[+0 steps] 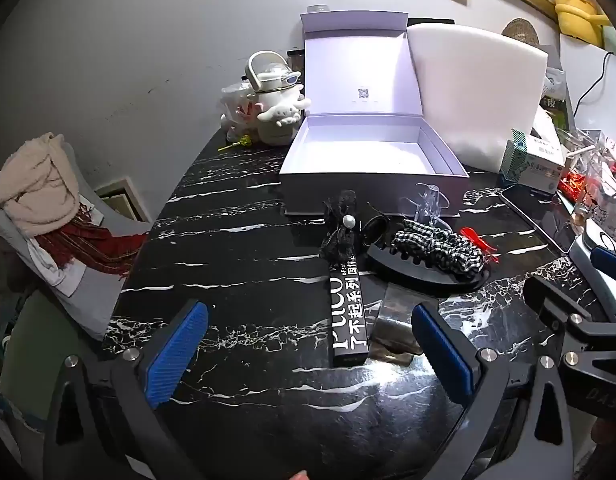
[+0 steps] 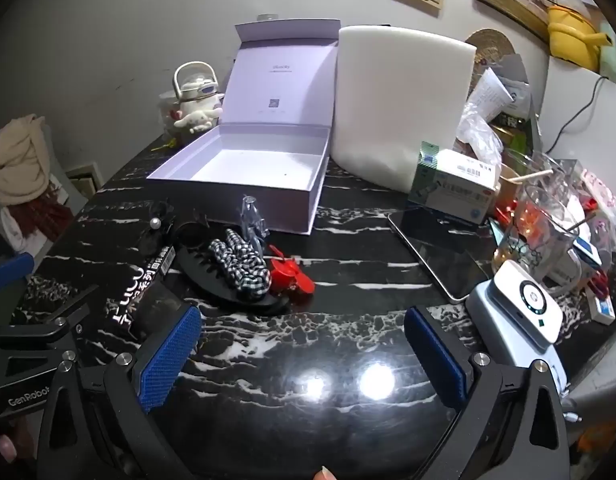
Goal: Organize rigid objects
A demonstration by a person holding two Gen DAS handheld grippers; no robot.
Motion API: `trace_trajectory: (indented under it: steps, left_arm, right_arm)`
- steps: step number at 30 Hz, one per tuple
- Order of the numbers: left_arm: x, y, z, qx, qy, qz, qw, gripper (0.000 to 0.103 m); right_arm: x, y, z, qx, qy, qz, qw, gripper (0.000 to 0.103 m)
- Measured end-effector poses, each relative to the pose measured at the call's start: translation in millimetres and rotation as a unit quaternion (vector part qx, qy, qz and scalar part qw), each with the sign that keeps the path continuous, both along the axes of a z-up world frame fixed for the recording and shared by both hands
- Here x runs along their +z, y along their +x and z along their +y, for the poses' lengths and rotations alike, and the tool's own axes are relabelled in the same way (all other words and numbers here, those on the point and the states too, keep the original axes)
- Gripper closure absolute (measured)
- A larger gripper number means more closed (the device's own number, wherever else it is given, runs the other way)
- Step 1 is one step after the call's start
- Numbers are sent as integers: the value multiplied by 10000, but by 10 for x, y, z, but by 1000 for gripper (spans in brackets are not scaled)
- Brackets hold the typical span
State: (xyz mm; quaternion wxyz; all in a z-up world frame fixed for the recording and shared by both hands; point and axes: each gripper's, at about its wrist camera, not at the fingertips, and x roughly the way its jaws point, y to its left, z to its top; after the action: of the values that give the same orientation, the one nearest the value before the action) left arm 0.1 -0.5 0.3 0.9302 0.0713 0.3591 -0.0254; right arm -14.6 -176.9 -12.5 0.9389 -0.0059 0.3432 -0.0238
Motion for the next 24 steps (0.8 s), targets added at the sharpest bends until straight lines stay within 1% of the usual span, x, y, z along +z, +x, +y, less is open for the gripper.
trace_trajectory:
  steps: [9,13,24]
  left_arm:
    - [-52,-26,-102,-67,13,3,10000,0]
    - [-30,-24,-12,-124,-120,33,9998,0]
    - [-10,-11,48,-87,-143,18,9999,0]
  right_arm:
    - [40,1,-9,13,20,2,10000,0]
    - [24,1,-12,13,17,-7,10000,0]
    - [26,-20,-10,13,8,-26,10000,0]
